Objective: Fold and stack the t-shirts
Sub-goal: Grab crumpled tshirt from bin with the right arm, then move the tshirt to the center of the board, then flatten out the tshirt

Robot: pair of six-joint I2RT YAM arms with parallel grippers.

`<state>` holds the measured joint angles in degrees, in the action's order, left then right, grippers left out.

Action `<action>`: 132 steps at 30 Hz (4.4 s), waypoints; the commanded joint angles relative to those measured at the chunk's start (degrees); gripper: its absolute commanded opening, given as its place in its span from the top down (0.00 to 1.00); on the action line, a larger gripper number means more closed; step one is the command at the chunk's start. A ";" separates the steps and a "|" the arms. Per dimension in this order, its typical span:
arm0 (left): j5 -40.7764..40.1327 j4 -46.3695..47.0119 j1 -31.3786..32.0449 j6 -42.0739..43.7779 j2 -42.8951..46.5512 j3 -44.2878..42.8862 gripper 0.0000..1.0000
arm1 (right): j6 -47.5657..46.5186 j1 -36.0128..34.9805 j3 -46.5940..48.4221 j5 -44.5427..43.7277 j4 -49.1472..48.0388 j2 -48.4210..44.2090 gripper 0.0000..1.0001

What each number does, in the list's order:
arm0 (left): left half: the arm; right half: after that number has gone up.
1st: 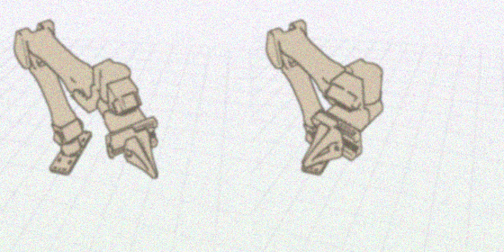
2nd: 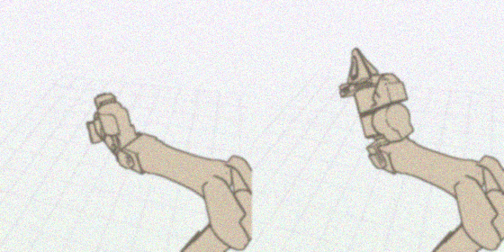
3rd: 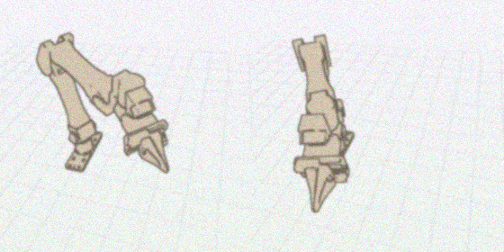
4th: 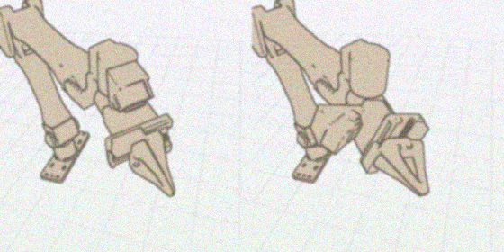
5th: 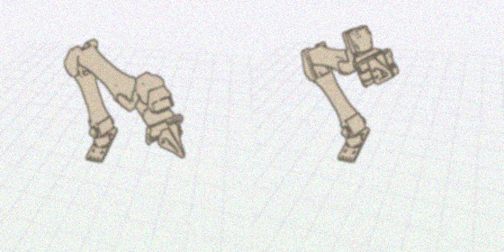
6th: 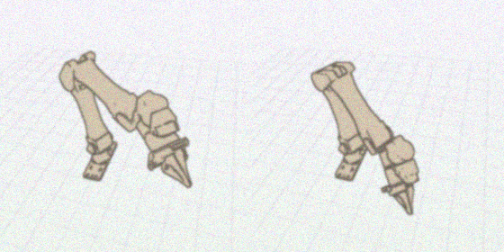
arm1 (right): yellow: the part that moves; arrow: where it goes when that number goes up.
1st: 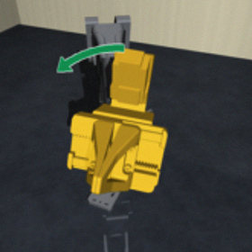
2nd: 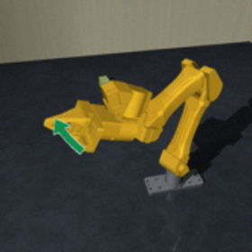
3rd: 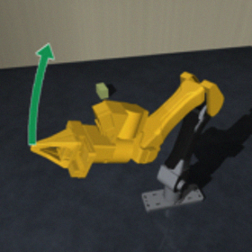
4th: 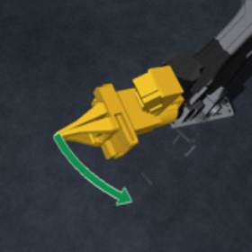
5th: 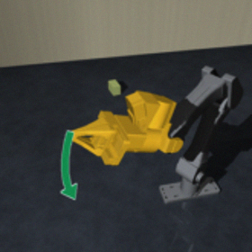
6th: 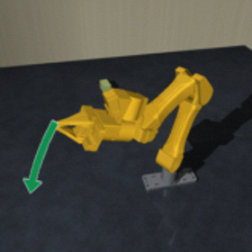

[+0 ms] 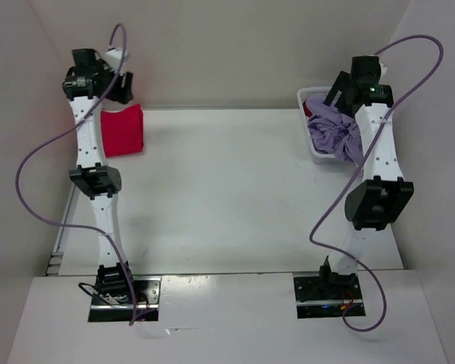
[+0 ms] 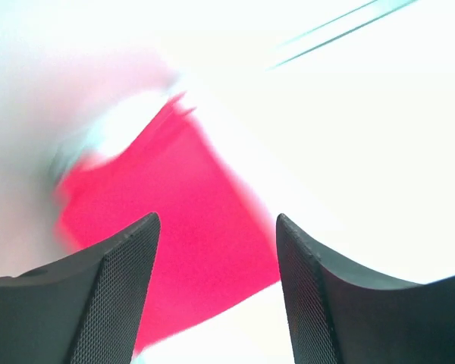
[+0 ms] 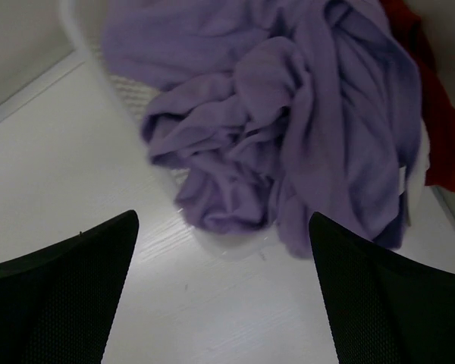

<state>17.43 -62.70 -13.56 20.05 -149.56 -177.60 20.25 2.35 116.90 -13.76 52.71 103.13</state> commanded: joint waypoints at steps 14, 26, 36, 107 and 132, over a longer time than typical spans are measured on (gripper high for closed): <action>17.29 -10.08 25.78 8.07 6.73 -1.26 0.29 | 0.76 12.23 3.34 4.35 5.22 15.80 0.68; 14.49 -8.94 28.76 8.07 14.29 4.28 0.24 | 0.23 11.62 14.14 7.67 3.29 -0.12 1.00; 15.62 -9.46 29.47 7.54 19.03 6.12 0.21 | -1.00 11.62 16.60 9.63 0.47 2.59 0.85; 19.04 -9.99 11.28 7.63 36.00 18.16 0.18 | -12.61 -37.87 43.43 7.43 -11.05 -0.74 1.00; -1.65 -1.58 35.08 29.09 66.49 92.34 0.19 | 4.06 -30.03 -37.77 15.08 -14.83 -12.69 0.16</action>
<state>25.06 -67.79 20.78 46.09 -86.21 -96.57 17.72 -27.79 86.87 -0.99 45.47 93.03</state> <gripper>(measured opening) 0.814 0.850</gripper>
